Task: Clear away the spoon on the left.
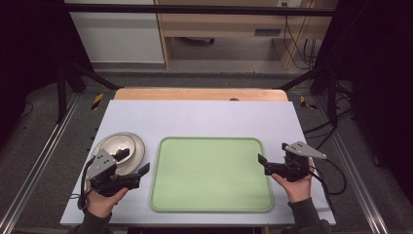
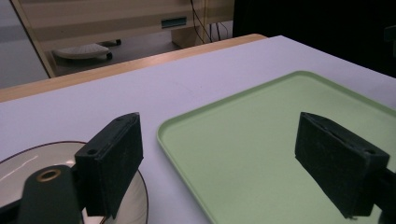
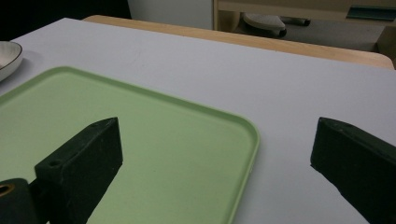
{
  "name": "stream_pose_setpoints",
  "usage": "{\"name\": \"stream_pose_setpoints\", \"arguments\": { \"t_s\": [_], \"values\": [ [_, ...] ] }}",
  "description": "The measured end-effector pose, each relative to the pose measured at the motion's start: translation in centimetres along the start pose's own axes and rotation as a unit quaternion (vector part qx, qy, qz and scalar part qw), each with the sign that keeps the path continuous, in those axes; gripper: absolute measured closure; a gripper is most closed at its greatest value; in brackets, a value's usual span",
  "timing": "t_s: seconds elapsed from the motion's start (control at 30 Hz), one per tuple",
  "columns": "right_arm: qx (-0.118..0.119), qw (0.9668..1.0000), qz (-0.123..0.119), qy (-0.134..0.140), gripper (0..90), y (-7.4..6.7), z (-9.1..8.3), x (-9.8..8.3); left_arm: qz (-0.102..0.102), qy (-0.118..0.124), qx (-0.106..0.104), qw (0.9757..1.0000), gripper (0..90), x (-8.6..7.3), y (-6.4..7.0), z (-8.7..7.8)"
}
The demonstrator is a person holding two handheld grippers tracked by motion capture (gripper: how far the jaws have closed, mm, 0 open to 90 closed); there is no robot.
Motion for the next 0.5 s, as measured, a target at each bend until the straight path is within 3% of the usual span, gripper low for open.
{"name": "stream_pose_setpoints", "arguments": {
  "t_s": [0.5],
  "values": [
    [0.0, 1.0, -0.004, -0.006, 2.2, -0.1, 0.2, -0.1, -0.005, 0.001, 0.013, 0.9999, 15.0, 0.1, -1.4, -1.5]
  ]
}}
Point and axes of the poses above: each handheld gripper's, and its own axes: z roughly forward along the jaws, x roughly out of its top, y roughly to its right, the point moved 2 cm from there along z, roughly forward along the jaws, and after that the axes turned 11 degrees about z, right-handed, at the moved point
